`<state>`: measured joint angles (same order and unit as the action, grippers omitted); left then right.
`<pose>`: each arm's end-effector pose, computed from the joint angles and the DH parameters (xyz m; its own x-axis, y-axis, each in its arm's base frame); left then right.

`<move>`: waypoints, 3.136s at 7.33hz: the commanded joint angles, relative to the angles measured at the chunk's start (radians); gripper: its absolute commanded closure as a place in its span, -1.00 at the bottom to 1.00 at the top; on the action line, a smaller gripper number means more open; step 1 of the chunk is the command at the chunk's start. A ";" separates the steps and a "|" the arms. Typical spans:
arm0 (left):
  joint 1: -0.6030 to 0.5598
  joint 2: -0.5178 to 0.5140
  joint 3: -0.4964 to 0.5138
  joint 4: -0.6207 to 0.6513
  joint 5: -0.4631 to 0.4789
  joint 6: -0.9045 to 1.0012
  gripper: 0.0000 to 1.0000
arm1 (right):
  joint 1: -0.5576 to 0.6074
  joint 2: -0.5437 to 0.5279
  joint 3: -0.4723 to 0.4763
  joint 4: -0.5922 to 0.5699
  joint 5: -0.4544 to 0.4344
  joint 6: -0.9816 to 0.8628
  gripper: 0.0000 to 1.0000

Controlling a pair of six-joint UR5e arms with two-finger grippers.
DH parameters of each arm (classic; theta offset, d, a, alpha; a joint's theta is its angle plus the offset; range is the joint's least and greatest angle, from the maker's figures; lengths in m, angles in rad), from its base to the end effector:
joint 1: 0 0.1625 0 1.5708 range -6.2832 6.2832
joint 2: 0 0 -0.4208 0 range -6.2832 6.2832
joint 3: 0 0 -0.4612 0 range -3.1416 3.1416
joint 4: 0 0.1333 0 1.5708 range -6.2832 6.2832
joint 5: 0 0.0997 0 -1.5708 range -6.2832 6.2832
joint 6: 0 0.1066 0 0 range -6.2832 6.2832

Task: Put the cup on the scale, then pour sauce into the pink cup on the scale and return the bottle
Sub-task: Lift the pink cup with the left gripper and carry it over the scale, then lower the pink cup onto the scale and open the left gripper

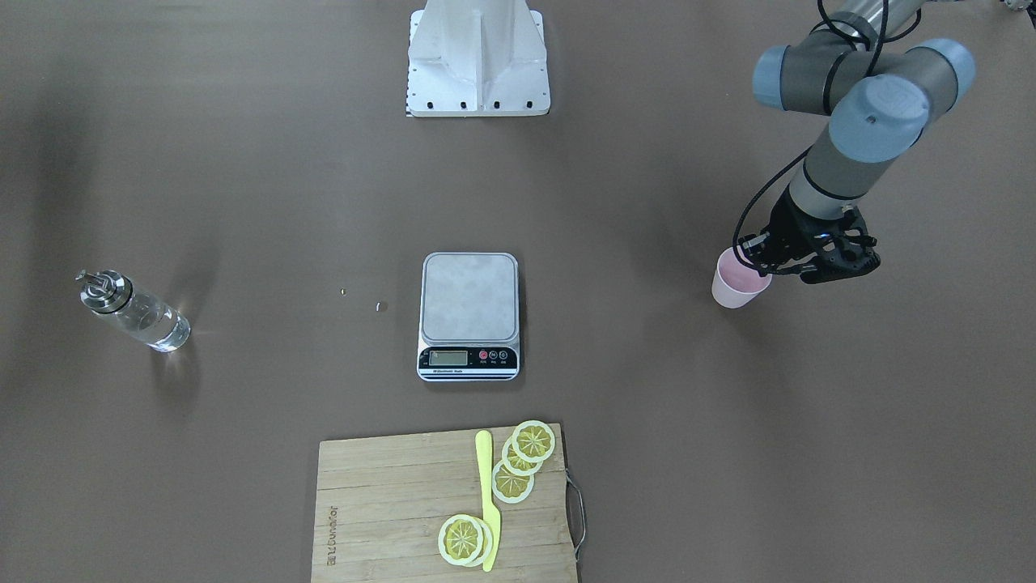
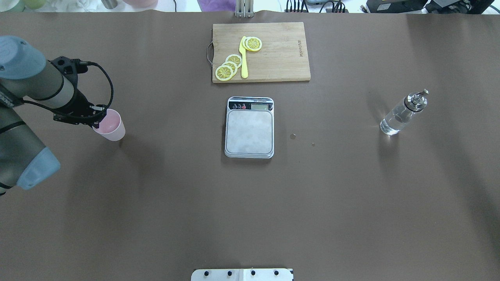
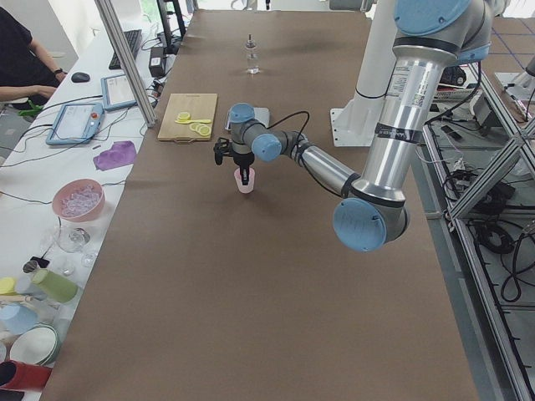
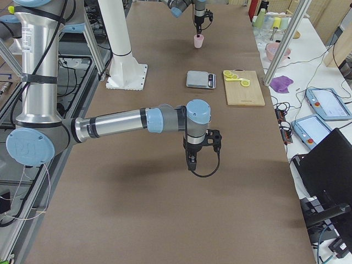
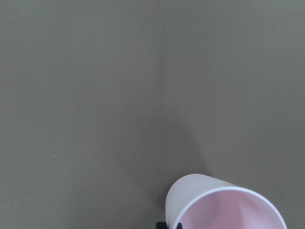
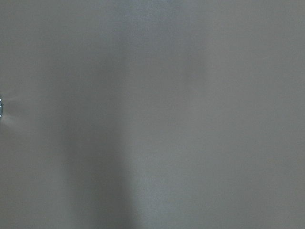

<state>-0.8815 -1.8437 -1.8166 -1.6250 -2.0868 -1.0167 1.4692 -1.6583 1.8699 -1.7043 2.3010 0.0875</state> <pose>0.3498 -0.5514 0.3630 0.7182 -0.1518 -0.6791 0.1449 0.9871 -0.0674 0.0092 -0.5234 0.5562 0.7419 -0.0402 0.6693 0.0364 0.9991 0.0196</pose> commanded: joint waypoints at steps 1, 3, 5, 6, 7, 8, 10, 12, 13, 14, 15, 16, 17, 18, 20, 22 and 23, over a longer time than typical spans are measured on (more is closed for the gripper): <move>-0.048 -0.118 -0.053 0.191 -0.045 0.001 1.00 | 0.000 0.000 0.000 0.002 0.000 0.000 -1.00; -0.016 -0.257 -0.018 0.220 -0.048 -0.119 1.00 | -0.001 0.000 0.012 -0.003 0.000 0.003 -1.00; 0.030 -0.391 0.035 0.209 -0.050 -0.338 1.00 | -0.003 0.000 0.020 0.000 0.000 0.005 -1.00; 0.070 -0.460 0.086 0.179 -0.049 -0.446 1.00 | -0.006 0.000 0.020 -0.002 0.000 0.005 -1.00; 0.096 -0.536 0.183 0.125 -0.047 -0.564 1.00 | -0.006 0.000 0.021 -0.002 0.002 0.005 -1.00; 0.130 -0.634 0.330 0.055 -0.041 -0.639 1.00 | -0.007 0.000 0.029 -0.003 0.002 0.005 -1.00; 0.200 -0.710 0.437 0.033 0.015 -0.669 1.00 | -0.010 0.000 0.034 -0.005 0.002 0.005 -1.00; 0.222 -0.703 0.438 0.047 0.036 -0.669 1.00 | -0.012 0.000 0.034 -0.005 0.002 0.005 -1.00; 0.222 -0.700 0.436 0.048 0.036 -0.669 1.00 | -0.012 0.000 0.035 -0.005 0.002 0.005 -1.00; 0.226 -0.675 0.419 0.047 0.036 -0.669 1.00 | -0.012 0.000 0.034 -0.005 0.002 0.005 -1.00; 0.228 -0.661 0.405 0.047 0.033 -0.669 1.00 | -0.013 0.000 0.035 -0.005 0.002 0.005 -1.00; 0.245 -0.651 0.399 0.044 0.031 -0.669 1.00 | -0.013 0.000 0.035 -0.005 0.002 0.005 -1.00; 0.246 -0.654 0.398 0.042 0.030 -0.669 1.00 | -0.013 0.000 0.035 -0.005 0.002 0.005 -1.00; 0.254 -0.652 0.398 0.039 0.030 -0.669 1.00 | -0.013 0.000 0.035 -0.005 0.002 0.005 -1.00; 0.260 -0.652 0.396 0.034 0.036 -0.665 -0.32 | -0.012 -0.004 0.047 -0.008 0.000 0.005 -1.00; 0.262 -0.643 0.360 0.036 0.045 -0.666 -0.97 | -0.012 -0.006 0.049 -0.006 0.000 0.006 -1.00; 0.262 -0.622 0.314 0.045 0.039 -0.663 -0.97 | -0.012 -0.006 0.051 -0.006 0.000 0.006 -1.00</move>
<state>-0.6205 -2.4844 -1.4572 -1.5878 -2.0462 -1.6814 1.4572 -1.6638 1.9186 -1.7108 2.3010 0.0930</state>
